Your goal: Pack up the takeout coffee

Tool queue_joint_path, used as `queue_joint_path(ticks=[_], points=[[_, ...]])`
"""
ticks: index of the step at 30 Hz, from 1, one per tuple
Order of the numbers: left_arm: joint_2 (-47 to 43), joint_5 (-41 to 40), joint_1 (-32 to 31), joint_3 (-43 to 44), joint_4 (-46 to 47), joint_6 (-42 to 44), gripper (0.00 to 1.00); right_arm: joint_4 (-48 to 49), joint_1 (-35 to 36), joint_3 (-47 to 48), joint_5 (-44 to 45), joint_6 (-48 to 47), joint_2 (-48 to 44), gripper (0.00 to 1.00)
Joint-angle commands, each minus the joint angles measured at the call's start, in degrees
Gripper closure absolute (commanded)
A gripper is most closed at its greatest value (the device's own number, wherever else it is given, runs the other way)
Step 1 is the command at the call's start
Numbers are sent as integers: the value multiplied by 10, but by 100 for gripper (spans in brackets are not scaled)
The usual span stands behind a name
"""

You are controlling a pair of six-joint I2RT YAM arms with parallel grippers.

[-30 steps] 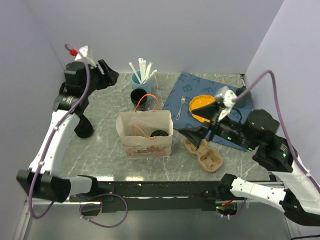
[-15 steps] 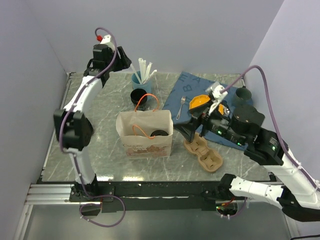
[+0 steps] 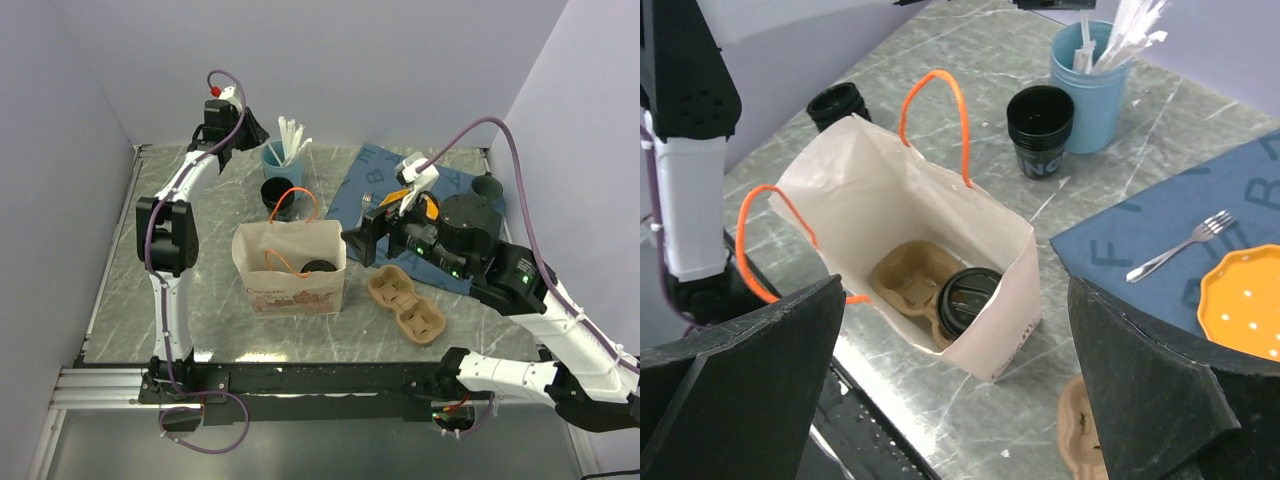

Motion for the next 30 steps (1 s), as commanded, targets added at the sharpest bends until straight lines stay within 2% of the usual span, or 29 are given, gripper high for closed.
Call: queue_joint_path(ticks=[1,3,6,13,19,30], points=[[5,36,6,53,59,-11,79,10,-1,23,15,-11,13,0],[1,43,6,55,59,-15,90,9,-1,24,13,-15,17,0],[-11,44,5,52,71,-21,99,10,-1,23,12,-24,18,0],[-60,18,2,41,29,7,99,18,0,4,12,-43,2,0],[-112,-41,-11,44,-7,44,99,30,0,-18,-4,-47,-28,0],[-223,-122,-43,89,-104,94,99,45,-1,-30,-49,-41,-74,0]])
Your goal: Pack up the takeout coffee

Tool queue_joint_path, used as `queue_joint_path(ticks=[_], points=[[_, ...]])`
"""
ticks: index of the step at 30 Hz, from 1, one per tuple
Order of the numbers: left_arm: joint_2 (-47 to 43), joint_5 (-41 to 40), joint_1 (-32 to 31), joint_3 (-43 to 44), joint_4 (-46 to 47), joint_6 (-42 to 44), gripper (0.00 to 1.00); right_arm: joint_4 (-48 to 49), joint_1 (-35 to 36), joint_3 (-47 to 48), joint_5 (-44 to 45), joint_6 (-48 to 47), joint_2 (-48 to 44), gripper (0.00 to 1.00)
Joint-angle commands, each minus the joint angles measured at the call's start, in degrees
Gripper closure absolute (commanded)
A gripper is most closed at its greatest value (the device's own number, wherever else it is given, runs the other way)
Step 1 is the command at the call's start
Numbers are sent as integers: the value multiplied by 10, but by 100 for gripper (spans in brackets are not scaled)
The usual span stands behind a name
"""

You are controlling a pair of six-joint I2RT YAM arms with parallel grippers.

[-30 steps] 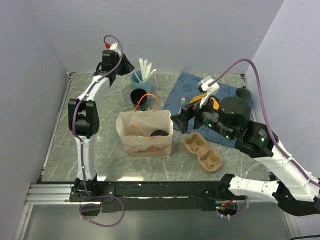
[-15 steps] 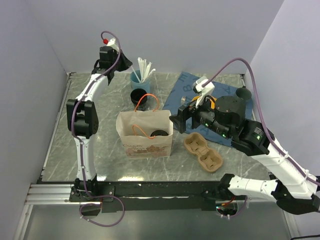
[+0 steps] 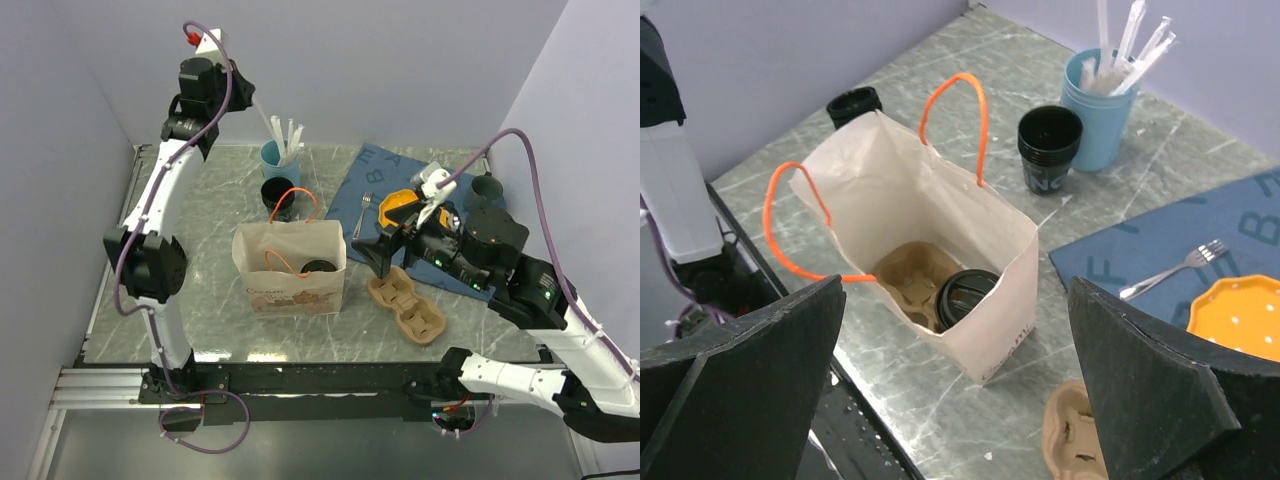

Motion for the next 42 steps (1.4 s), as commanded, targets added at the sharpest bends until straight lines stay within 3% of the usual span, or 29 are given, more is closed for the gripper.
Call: queue_joint_path(ticks=[1,10,17,25,31,38,40,42], points=[[-72,-49,-11,32,-45,38,99,42,-1,-13,-19,2,-33,0],[-218,-112,-40,32,-153,69,99,46,-1,-27,-33,17,-67,0],[-396,-70,-45,-38,-237,16,99,42,0,-41,-38,24,-100,0],[-519,18,-45,-120,-388,-42,99,-4,0,-25,16,10,-115,0],[-620,68,-45,-272,-321,-94,99,-51,0,20,28,36,-88,0],[-649,98,-45,-455,-185,-115,99,-77,0,31,33,81,-83,0],[-635,112,-45,-487,-176,-120,91,-98,0,34,49,88,-80,0],[-626,129,-45,-491,-179,-113,72,-120,-1,34,67,95,-80,0]])
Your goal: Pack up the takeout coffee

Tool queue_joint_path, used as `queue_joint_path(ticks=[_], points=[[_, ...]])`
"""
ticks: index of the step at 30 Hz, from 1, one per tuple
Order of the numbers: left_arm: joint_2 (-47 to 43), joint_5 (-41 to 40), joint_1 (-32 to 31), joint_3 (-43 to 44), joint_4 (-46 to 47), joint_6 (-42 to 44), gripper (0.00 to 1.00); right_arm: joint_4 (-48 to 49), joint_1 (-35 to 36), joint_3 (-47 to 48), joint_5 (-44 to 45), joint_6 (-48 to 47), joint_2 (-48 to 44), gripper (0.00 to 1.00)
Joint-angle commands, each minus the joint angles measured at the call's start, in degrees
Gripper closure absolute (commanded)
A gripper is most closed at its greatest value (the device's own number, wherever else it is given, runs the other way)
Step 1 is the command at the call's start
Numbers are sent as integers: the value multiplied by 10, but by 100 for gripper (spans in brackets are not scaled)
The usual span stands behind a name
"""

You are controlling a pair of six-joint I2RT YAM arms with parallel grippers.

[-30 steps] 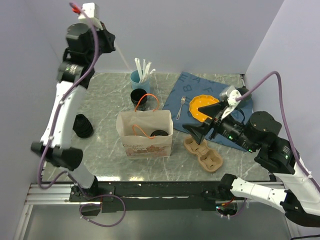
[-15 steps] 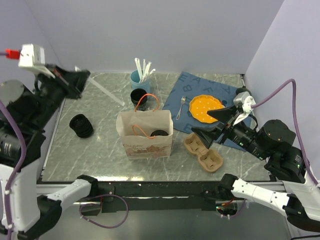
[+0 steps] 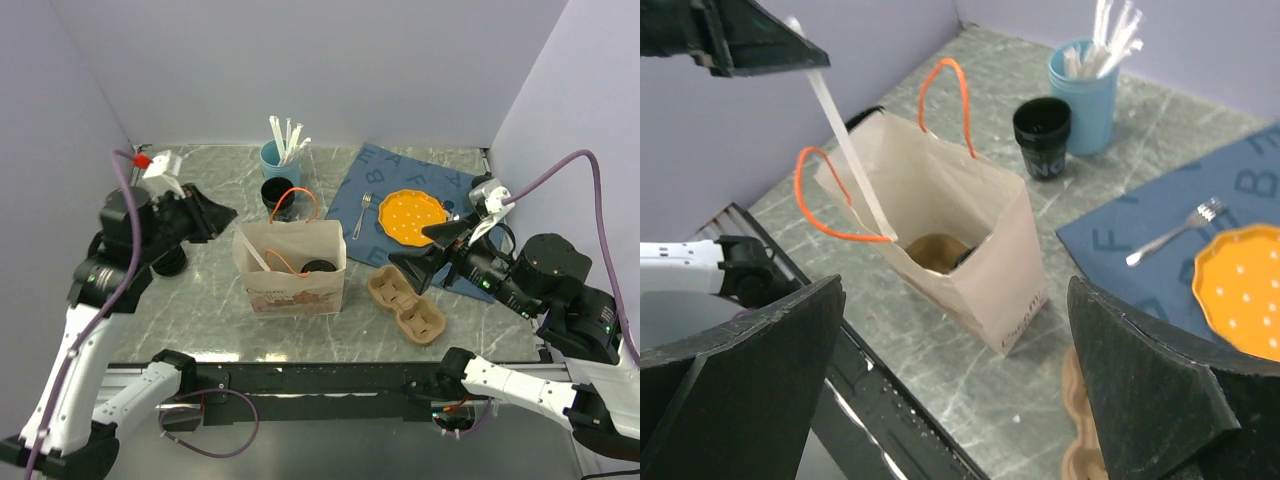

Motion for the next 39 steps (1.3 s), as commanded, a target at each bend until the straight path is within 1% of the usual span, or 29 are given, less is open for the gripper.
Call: queue_joint_path(ticks=[1,2,4,5,7,8,9,11,12,14,15,16,19,24,27,34,39], points=[[22,44,0,-8,46,-6,65,-48,0,21,45,31,8,0],[24,40,0,8,39,9,52,-59,-1,22,52,35,7,0],[27,15,-1,28,16,26,39,-95,0,27,65,46,12,0],[29,5,0,40,6,38,29,-105,-1,29,69,49,14,0],[39,-4,0,82,-15,52,22,-135,0,35,74,67,21,0],[41,-5,0,96,-32,60,17,-143,0,37,72,73,24,0],[42,-6,0,117,-41,62,14,-154,-1,44,72,87,29,0],[39,2,0,132,-52,66,8,-174,0,47,89,113,32,0],[35,6,0,138,-53,67,6,-180,-1,51,98,145,35,0],[13,18,0,134,-49,61,1,-199,0,59,109,172,41,0],[5,24,0,129,-42,59,1,-204,-1,71,109,194,50,0],[-13,28,0,123,-39,54,3,-209,-1,78,107,204,54,0],[-49,39,0,97,-32,35,3,-208,-1,87,100,218,63,0],[-103,53,0,44,-26,10,3,-151,0,65,91,225,47,0],[-120,46,0,29,-18,4,3,-138,0,66,87,221,49,0],[-126,54,0,17,-19,-3,3,-135,0,81,88,219,62,0],[-139,52,0,0,-1,-13,3,-133,0,80,89,219,63,0]])
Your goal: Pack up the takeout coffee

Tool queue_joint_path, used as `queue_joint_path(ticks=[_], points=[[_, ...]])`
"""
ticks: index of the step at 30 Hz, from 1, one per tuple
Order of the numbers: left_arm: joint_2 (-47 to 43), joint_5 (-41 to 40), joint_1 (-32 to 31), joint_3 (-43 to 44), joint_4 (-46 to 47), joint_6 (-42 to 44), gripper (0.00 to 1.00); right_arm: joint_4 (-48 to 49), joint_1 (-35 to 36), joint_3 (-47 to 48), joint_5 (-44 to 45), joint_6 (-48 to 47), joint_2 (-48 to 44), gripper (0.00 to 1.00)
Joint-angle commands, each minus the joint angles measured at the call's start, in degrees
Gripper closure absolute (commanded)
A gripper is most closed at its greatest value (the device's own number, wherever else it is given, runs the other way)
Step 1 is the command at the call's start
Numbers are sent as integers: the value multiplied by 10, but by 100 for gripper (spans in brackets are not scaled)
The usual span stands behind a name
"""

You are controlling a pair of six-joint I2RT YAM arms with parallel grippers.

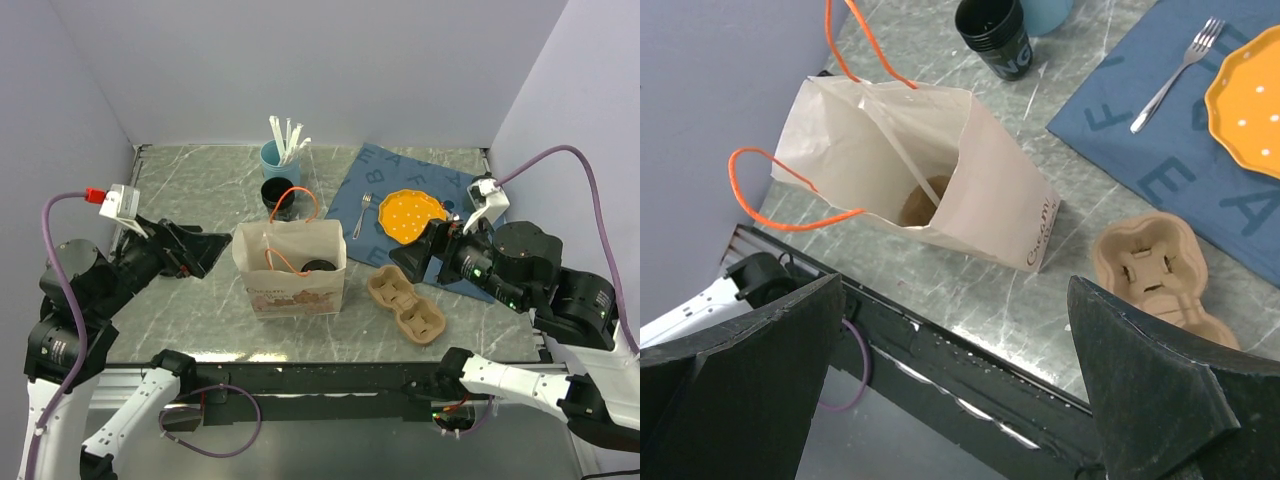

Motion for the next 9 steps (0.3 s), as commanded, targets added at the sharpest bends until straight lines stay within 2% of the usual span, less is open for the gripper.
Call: queue_joint_path(ticks=[1,9], points=[[-13,12,0,-9,32,-17,3,29,0,15,5,7,2,0],[-5,9,0,14,23,-1,3,38,0,12,6,5,0,0]])
